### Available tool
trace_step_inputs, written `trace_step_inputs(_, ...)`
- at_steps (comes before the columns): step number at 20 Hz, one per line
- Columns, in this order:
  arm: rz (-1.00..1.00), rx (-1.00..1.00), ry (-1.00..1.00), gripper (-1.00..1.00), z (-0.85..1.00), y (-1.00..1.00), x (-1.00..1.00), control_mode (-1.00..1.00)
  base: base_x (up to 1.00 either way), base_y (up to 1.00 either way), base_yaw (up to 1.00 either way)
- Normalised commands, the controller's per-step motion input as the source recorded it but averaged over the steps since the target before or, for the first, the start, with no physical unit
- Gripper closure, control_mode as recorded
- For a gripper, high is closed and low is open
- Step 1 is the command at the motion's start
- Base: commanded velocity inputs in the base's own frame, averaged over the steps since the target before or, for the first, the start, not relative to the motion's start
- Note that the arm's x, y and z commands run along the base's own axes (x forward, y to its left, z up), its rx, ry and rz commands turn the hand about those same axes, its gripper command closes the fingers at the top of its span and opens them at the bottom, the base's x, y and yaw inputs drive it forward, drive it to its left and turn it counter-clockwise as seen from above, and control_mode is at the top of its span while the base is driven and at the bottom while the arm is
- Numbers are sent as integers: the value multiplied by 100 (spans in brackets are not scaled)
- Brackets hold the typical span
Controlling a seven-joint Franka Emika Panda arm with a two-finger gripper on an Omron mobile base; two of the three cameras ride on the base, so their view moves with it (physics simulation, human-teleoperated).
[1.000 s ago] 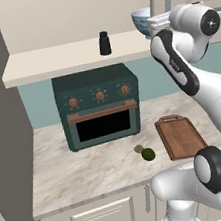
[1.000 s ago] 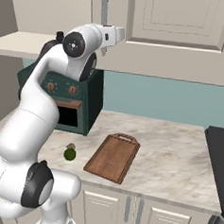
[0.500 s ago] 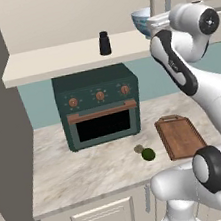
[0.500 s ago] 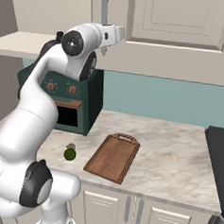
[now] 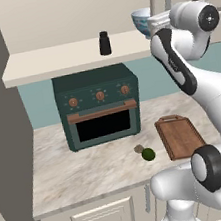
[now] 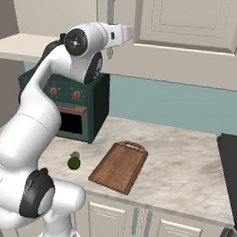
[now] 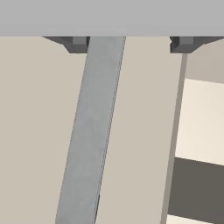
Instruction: Open the cabinet. Place the bowl and condiment on the counter. Then place the lime and garlic on the cutting board.
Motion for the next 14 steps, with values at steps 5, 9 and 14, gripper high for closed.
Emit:
trace_step_inputs(5,-6,5,0,100,0,-71,49,-100,0,0,0)
trace_step_inputs(9,-30,0,0,100,0,-48,55,-100,0,0,0)
trace_step_inputs(14,-50,0,0,100,0,-73,38,-100,0,0,0)
